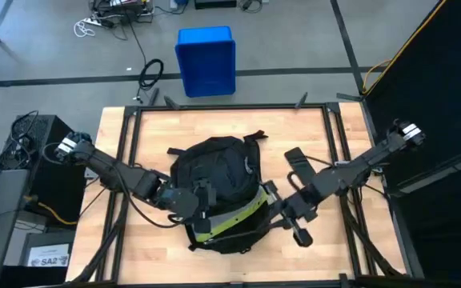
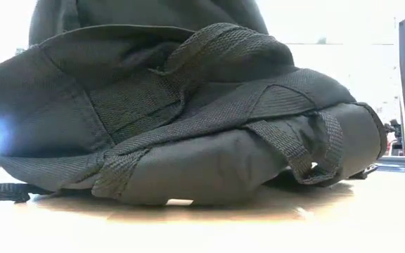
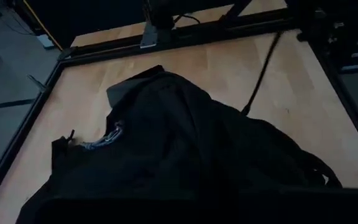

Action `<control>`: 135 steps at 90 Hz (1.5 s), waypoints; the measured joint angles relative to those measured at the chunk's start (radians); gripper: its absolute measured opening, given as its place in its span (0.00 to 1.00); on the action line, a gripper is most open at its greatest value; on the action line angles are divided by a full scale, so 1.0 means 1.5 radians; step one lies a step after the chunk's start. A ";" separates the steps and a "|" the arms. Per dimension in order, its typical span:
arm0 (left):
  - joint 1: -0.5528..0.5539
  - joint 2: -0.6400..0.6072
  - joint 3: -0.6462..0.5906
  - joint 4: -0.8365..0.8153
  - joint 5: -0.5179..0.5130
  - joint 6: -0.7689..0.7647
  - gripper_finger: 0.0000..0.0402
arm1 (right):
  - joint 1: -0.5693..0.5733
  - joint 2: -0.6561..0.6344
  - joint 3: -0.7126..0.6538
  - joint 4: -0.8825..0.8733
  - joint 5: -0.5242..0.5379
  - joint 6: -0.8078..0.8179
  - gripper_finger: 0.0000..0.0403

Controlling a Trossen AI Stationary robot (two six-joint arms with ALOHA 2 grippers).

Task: Unpack backpack
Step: Put the usb cable into the backpack

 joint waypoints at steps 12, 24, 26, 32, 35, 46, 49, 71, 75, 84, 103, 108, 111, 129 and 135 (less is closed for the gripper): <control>0.000 0.000 0.000 0.000 -0.015 0.000 0.00 | -0.024 -0.011 0.018 0.024 -0.041 -0.008 0.00; 0.000 0.000 0.000 0.002 -0.032 -0.001 0.00 | -0.034 -0.005 0.043 0.029 -0.043 -0.040 0.00; 0.000 0.000 0.000 0.002 -0.033 -0.001 0.00 | -0.034 -0.002 0.043 0.031 -0.043 -0.048 0.00; 0.000 0.000 0.000 0.004 -0.033 -0.001 0.00 | -0.035 0.011 0.043 0.028 -0.035 -0.066 0.00; 0.000 0.000 0.000 0.006 -0.033 0.000 0.00 | -0.035 0.022 0.043 0.024 -0.028 -0.071 0.00; 0.000 0.000 0.000 0.017 -0.036 0.000 0.00 | -0.043 0.073 0.043 0.006 -0.024 -0.069 0.00; 0.000 0.000 0.000 0.022 -0.036 0.000 0.00 | -0.047 0.090 0.043 0.000 -0.023 -0.062 0.00; 0.000 0.000 -0.001 0.042 -0.045 0.002 0.00 | -0.083 0.200 0.043 -0.033 -0.034 -0.038 0.00; 0.000 0.000 0.000 0.041 -0.047 0.005 0.00 | -0.091 0.213 0.043 -0.047 -0.030 -0.035 0.00; 0.001 0.000 0.013 0.041 -0.058 0.018 0.00 | -0.110 0.229 0.043 -0.086 0.040 -0.004 0.00; 0.002 -0.001 0.041 0.062 -0.076 0.038 0.00 | -0.147 0.235 0.042 -0.152 0.215 0.022 0.00; 0.001 -0.001 0.042 0.082 -0.079 0.054 0.00 | -0.153 0.236 0.042 -0.153 0.280 0.039 0.00; 0.001 -0.002 0.042 0.095 -0.077 0.058 0.00 | -0.154 0.236 0.042 -0.152 0.320 0.047 0.00; 0.000 -0.002 0.043 0.095 -0.069 0.060 0.00 | -0.167 0.236 0.042 -0.166 0.388 0.051 0.00; 0.000 -0.002 0.044 0.082 -0.066 0.049 0.00 | -0.169 0.236 0.042 -0.185 0.342 0.048 0.01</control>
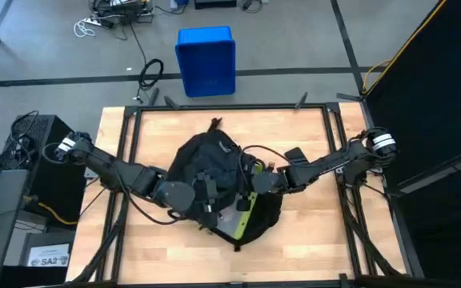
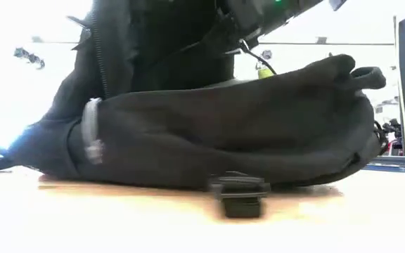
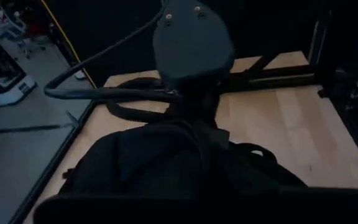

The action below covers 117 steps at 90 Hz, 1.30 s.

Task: Unpack backpack
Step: Put the usb cable into the backpack, then put the phone into the backpack

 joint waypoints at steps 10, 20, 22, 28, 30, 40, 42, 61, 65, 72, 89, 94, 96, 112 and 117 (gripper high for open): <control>-0.001 0.000 0.000 -0.014 0.004 -0.004 0.00 | 0.000 0.000 0.000 -0.029 -0.068 0.013 0.10; -0.001 0.000 0.000 -0.026 0.004 -0.015 0.00 | 0.013 0.000 0.000 -0.051 -0.077 0.023 0.26; -0.001 -0.001 0.000 -0.026 0.004 -0.017 0.00 | 0.017 0.000 0.000 -0.053 -0.076 0.023 0.30; -0.001 -0.001 0.000 -0.027 0.004 -0.018 0.00 | 0.026 -0.006 0.000 -0.064 -0.067 0.023 0.41; -0.001 -0.001 0.000 -0.028 0.004 -0.019 0.00 | 0.029 -0.011 0.000 -0.073 -0.065 0.022 0.45; -0.002 -0.001 0.000 -0.036 0.001 -0.024 0.00 | 0.054 -0.047 0.000 -0.126 -0.024 0.026 0.60; -0.002 -0.001 0.000 -0.041 0.000 -0.027 0.00 | 0.059 -0.057 0.000 -0.140 -0.015 0.031 0.62; -0.001 0.000 0.000 -0.055 -0.002 -0.037 0.00 | 0.103 -0.151 0.000 -0.245 0.000 0.110 0.72; -0.001 0.001 0.000 -0.061 -0.002 -0.036 0.00 | 0.110 -0.171 0.000 -0.277 0.026 0.135 0.73; -0.001 0.002 -0.001 -0.061 -0.002 -0.037 0.00 | 0.121 -0.199 0.000 -0.330 0.060 0.183 0.73; -0.001 0.002 -0.001 -0.062 -0.001 -0.037 0.00 | 0.133 -0.250 0.000 -0.426 0.071 0.245 0.68; -0.001 0.002 -0.001 -0.063 -0.001 -0.037 0.00 | 0.134 -0.259 0.000 -0.445 0.074 0.267 0.67; -0.001 0.002 -0.001 -0.063 -0.001 -0.037 0.00 | 0.134 -0.262 0.000 -0.453 0.074 0.279 0.66; -0.001 0.003 -0.001 -0.064 -0.001 -0.038 0.00 | 0.124 -0.262 0.000 -0.552 0.092 0.393 0.61; -0.001 0.003 -0.002 -0.064 -0.001 -0.040 0.00 | 0.118 -0.262 -0.002 -0.597 0.092 0.429 0.59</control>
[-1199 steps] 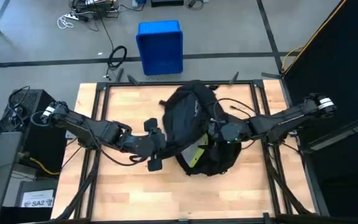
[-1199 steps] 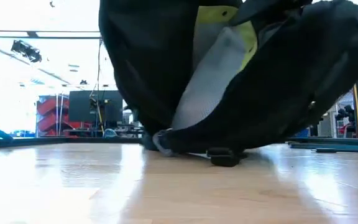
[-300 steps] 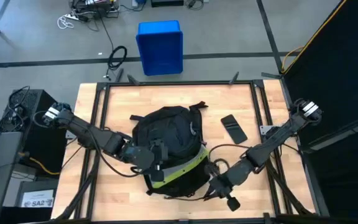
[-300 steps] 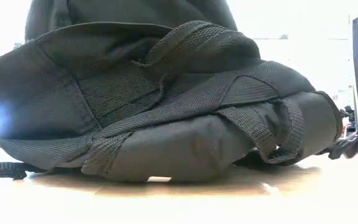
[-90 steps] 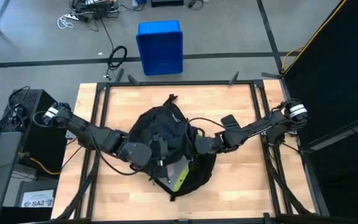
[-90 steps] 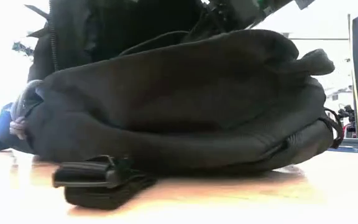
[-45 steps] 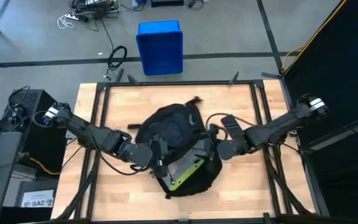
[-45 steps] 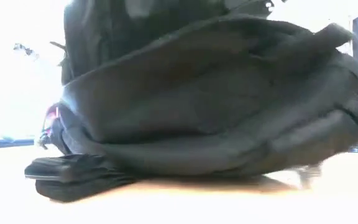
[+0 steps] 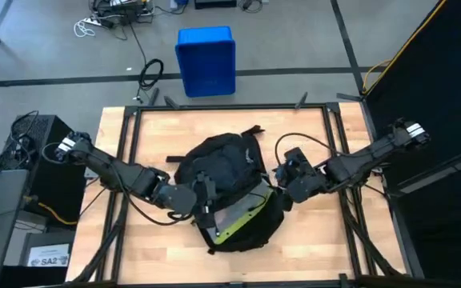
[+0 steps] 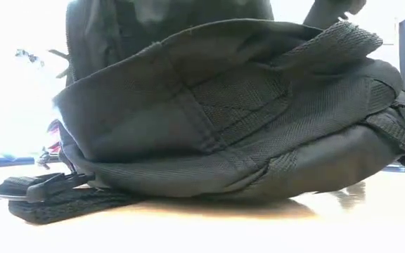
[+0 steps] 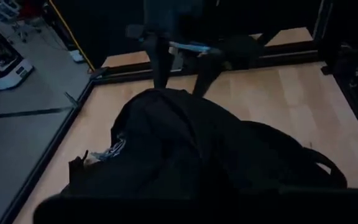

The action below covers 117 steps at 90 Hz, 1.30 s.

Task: Unpack backpack
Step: Put the phone into the backpack

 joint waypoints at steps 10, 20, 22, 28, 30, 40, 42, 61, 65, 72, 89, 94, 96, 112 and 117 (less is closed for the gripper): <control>0.000 0.002 0.000 0.000 0.000 -0.010 0.00 | -0.019 0.000 -0.011 -0.124 -0.005 0.093 0.57; 0.000 0.003 0.000 -0.002 0.000 -0.010 0.00 | -0.063 0.000 -0.052 -0.212 -0.027 0.168 0.57; 0.000 0.003 0.000 -0.002 0.000 -0.010 0.00 | -0.073 0.000 -0.065 -0.215 -0.029 0.175 0.57; 0.000 0.003 0.000 -0.003 0.000 -0.010 0.00 | -0.106 0.000 -0.100 -0.204 -0.037 0.188 0.58; 0.000 0.003 0.000 -0.002 0.000 -0.010 0.00 | -0.118 0.000 -0.113 -0.194 -0.044 0.191 0.59; 0.000 0.003 -0.001 -0.003 0.000 -0.010 0.00 | -0.187 0.001 -0.182 -0.135 -0.093 0.177 0.64; 0.000 0.003 -0.001 -0.003 0.000 -0.010 0.00 | -0.200 0.001 -0.194 -0.126 -0.099 0.175 0.65; 0.000 0.003 -0.001 -0.003 0.000 0.006 0.00 | -0.326 0.001 -0.290 -0.017 -0.113 0.148 0.79; 0.000 0.003 -0.001 -0.003 0.000 0.006 0.00 | -0.350 0.001 -0.300 0.008 -0.120 0.135 0.82; 0.000 0.003 -0.001 -0.003 0.000 0.006 0.00 | -0.387 0.001 -0.310 0.040 -0.153 0.113 0.87; 0.000 0.003 -0.001 -0.006 0.000 0.007 0.00 | -0.456 0.001 -0.338 0.074 -0.229 0.075 0.98; 0.000 0.003 -0.001 -0.009 0.000 0.007 0.00 | -0.472 0.000 -0.347 0.078 -0.235 0.072 0.99; 0.000 0.003 -0.001 -0.011 0.000 0.007 0.00 | -0.478 -0.001 -0.351 0.081 -0.236 0.068 0.99; 0.000 0.018 -0.001 -0.014 0.000 0.006 0.00 | -0.499 -0.002 -0.369 0.117 -0.242 0.055 0.97; 0.000 0.025 -0.001 -0.013 0.001 0.007 0.00 | -0.499 -0.002 -0.373 0.128 -0.255 0.054 0.98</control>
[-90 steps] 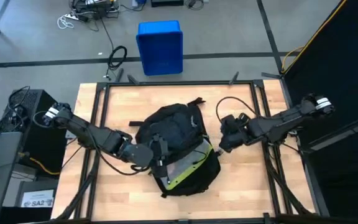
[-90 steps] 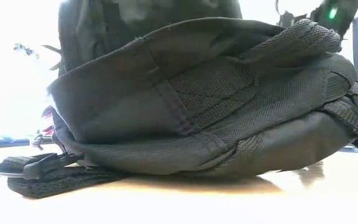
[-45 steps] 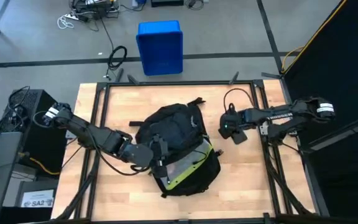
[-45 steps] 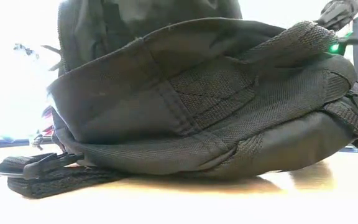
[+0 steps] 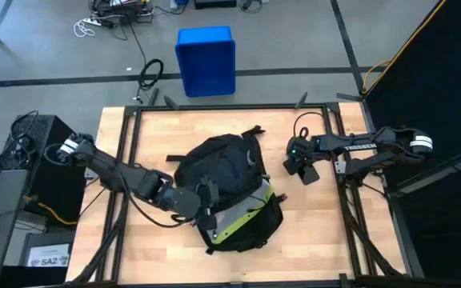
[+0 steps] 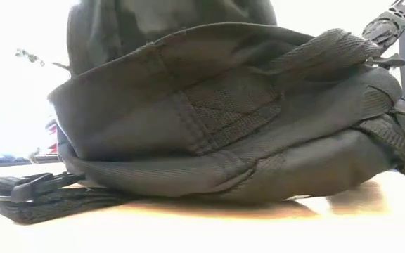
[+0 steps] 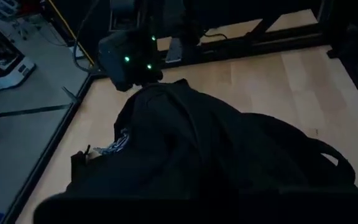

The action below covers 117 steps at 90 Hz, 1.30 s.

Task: Unpack backpack
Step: Put the phone into the backpack

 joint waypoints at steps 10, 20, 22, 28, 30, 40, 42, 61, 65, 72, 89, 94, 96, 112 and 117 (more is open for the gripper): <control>0.002 0.014 0.000 0.003 0.002 0.016 0.00 | 0.005 0.001 -0.001 0.005 -0.023 0.002 0.99; 0.004 0.020 0.000 0.014 0.002 0.019 0.00 | 0.024 0.001 -0.001 0.011 -0.047 0.001 0.98; 0.004 0.020 0.000 0.017 0.002 0.019 0.00 | 0.027 0.001 -0.001 0.011 -0.050 0.000 0.97; 0.004 0.020 0.000 0.023 0.002 0.019 0.00 | 0.038 0.001 -0.001 0.011 -0.057 -0.001 0.93; 0.004 0.020 0.000 0.023 0.002 0.019 0.00 | 0.040 0.001 -0.001 0.011 -0.058 -0.002 0.91; 0.004 0.020 0.000 0.025 0.002 0.021 0.00 | 0.051 0.001 -0.007 0.011 -0.066 -0.012 0.81; 0.004 0.020 0.000 0.025 0.002 0.021 0.00 | 0.052 0.001 -0.009 0.011 -0.070 -0.019 0.80; 0.004 0.020 0.000 0.026 0.002 0.021 0.00 | 0.064 -0.004 -0.016 0.009 -0.062 -0.030 0.80; 0.004 0.020 0.000 0.026 0.002 0.021 0.00 | 0.065 -0.005 -0.009 0.005 -0.061 -0.035 0.80; 0.004 0.020 0.000 0.026 0.002 0.021 0.00 | 0.065 -0.012 0.006 -0.009 -0.065 -0.045 0.80; 0.004 0.020 0.000 0.026 0.001 0.021 0.00 | 0.095 -0.043 0.070 -0.048 -0.072 -0.053 0.80; 0.004 0.020 0.000 0.026 0.001 0.020 0.00 | 0.114 -0.051 0.086 -0.068 -0.066 -0.047 0.80; 0.004 0.020 0.000 0.026 0.001 0.020 0.00 | 0.122 -0.053 0.093 -0.070 -0.064 -0.045 0.80; 0.004 0.020 0.000 0.025 -0.014 0.018 0.00 | 0.198 -0.069 0.159 -0.086 -0.056 -0.026 0.80; 0.004 0.020 0.000 0.022 -0.016 0.015 0.00 | 0.230 -0.074 0.186 -0.103 -0.053 -0.012 0.80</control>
